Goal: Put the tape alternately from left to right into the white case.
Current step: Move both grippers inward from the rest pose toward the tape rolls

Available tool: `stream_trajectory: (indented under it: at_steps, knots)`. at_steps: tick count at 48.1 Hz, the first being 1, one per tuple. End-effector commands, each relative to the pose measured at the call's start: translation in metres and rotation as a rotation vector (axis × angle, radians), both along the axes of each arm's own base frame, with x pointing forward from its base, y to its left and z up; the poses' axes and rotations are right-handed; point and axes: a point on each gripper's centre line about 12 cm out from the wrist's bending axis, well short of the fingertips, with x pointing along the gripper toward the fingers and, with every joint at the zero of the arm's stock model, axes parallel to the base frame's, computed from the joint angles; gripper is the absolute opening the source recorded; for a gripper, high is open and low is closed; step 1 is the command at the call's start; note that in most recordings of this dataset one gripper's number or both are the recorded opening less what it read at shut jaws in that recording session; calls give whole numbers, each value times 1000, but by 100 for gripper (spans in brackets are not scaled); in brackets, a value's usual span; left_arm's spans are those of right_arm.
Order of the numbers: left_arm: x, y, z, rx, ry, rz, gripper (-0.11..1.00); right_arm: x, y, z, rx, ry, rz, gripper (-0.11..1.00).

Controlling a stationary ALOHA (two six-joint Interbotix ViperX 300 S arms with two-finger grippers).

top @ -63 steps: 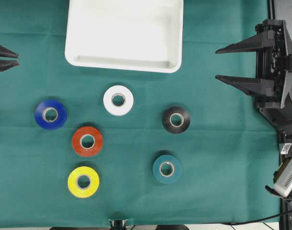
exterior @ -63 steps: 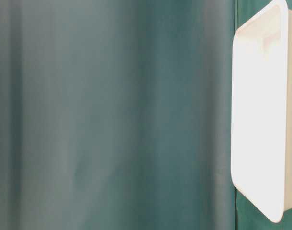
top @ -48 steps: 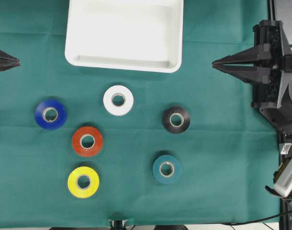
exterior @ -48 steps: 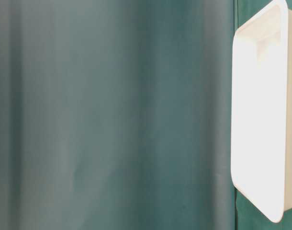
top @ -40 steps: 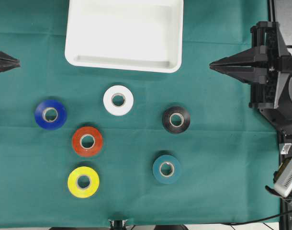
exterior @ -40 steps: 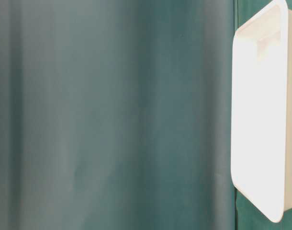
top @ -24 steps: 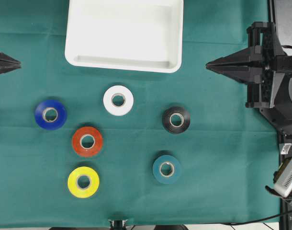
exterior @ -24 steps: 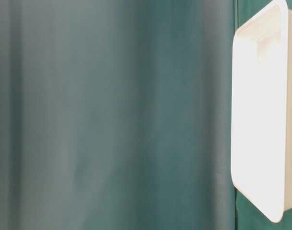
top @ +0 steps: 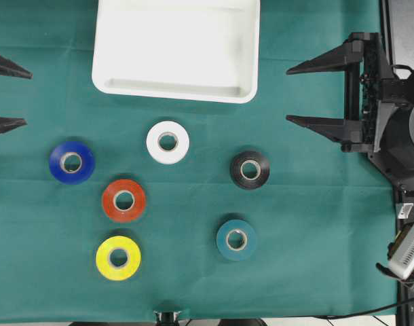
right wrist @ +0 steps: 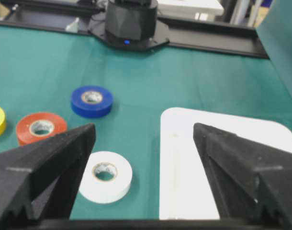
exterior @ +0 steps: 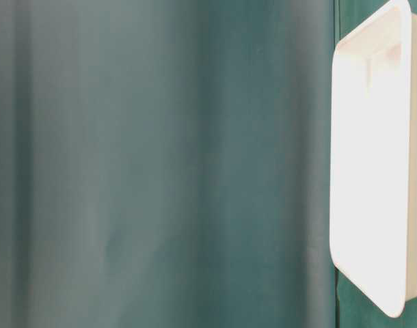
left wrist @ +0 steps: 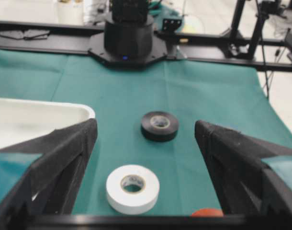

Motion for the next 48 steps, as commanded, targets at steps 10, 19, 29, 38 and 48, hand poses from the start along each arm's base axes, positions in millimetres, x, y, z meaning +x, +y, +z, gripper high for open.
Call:
stream_trajectory:
  at_steps: [10,19,29,38,48]
  knots:
    - [3,-1,2,-2,20,-3,97,9,-1,11,-1,-18,-2,85]
    - [16,-1,-8,-2,86,-2,97,21,-1,6,1,25,-2,85]
    - [30,-2,-19,-26,151,0,97,38,-1,-7,3,123,-2,85]
    - [40,-2,-29,-52,208,3,97,51,-2,-15,4,195,-1,85]
    - [55,-3,-34,-49,250,4,97,63,-2,-19,5,222,-1,85]
